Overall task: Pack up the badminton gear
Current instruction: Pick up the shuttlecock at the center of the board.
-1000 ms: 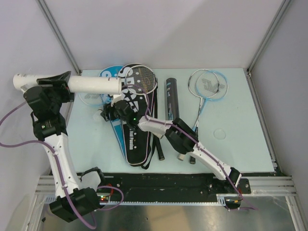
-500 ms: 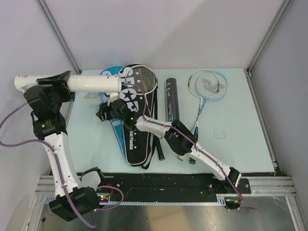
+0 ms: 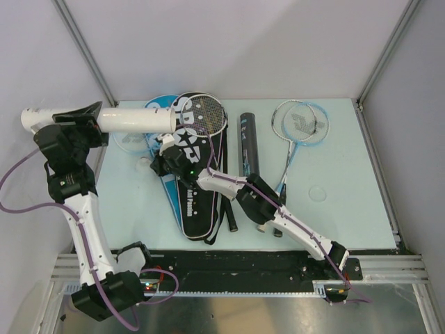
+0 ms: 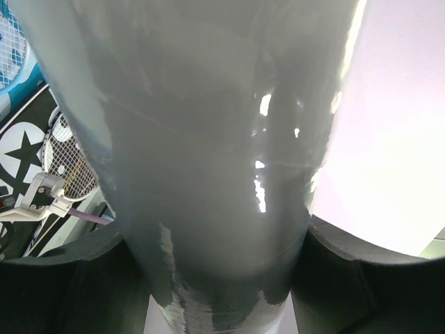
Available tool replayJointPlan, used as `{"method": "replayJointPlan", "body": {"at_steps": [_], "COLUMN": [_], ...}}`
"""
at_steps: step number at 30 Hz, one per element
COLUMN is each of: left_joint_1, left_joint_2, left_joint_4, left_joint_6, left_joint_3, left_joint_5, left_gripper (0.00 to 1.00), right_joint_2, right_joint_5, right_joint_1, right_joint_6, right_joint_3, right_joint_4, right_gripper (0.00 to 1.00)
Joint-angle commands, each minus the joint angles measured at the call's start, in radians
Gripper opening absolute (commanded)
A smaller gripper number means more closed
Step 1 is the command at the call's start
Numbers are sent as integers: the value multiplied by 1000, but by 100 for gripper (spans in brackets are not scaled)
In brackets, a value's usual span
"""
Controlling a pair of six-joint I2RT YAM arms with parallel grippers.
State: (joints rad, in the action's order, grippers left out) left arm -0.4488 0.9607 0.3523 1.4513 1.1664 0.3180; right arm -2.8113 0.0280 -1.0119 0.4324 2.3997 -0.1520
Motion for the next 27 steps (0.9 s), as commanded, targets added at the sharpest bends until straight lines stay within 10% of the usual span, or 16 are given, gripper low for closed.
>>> {"method": "replayJointPlan", "body": {"at_steps": [1,16,27], "left_joint_1": [-12,-17,-16], "left_joint_2": [-31,-13,12], "left_joint_4": [-75,-76,-75], "left_joint_6": [16,-38,-94], "left_joint_3": [1,-30,-50], "left_joint_5": [6,63,250], "left_gripper": [33,33,33], "right_joint_2": [-2,414,957], "right_joint_5": [27,-163,-181], "right_joint_1": [2,14,97], "right_joint_6": [-2,-157,-175], "right_joint_3": [44,-504,-996], "right_joint_4": [-32,-437,-374], "right_gripper": [3,0,0]}}
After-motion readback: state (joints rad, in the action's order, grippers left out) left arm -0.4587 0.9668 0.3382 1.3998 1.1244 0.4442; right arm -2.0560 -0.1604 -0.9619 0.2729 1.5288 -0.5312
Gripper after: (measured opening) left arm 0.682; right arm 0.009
